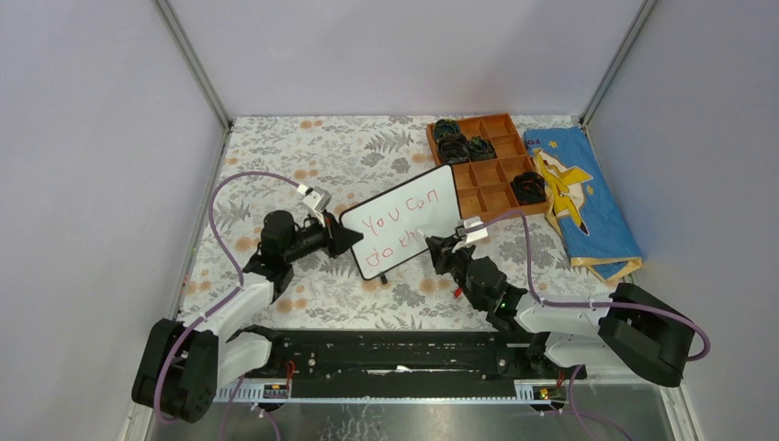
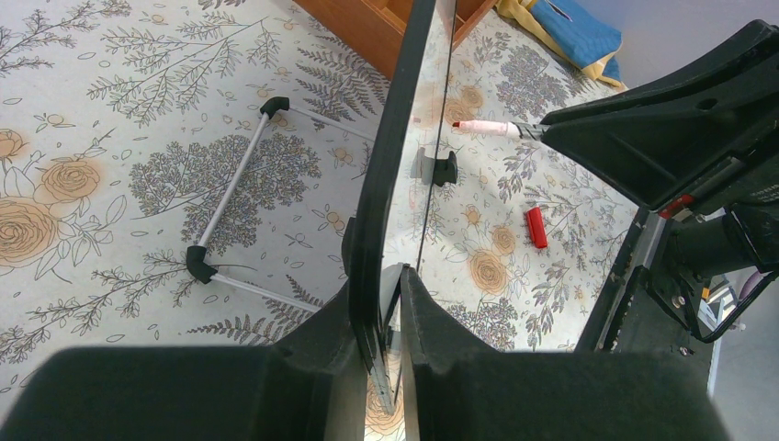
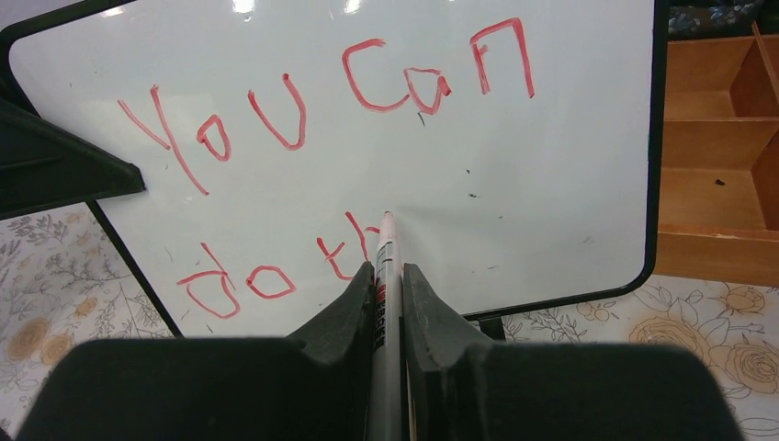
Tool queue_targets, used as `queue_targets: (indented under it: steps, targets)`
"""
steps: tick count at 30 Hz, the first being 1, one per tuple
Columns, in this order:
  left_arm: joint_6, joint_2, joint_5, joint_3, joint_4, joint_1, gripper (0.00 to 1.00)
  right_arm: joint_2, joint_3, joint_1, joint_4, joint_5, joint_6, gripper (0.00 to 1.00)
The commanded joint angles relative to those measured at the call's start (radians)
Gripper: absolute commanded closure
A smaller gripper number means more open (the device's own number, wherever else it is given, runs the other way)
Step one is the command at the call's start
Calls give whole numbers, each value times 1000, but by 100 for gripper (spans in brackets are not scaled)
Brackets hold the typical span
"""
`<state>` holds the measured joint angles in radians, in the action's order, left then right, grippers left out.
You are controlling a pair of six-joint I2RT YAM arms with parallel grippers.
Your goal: Write a sentence on the whiteboard
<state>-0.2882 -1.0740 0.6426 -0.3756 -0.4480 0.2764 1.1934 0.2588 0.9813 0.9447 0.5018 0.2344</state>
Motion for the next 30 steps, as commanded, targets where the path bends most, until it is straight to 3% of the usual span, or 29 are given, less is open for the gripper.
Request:
queue_targets:
  steps: [1,30]
  targets:
    - [104,-23,-100,2,98,4,87,17,38,-5,84,44,11,100]
    - [109,-12,-108,5,100,14,87,106,50,-27,109,72,38,100]
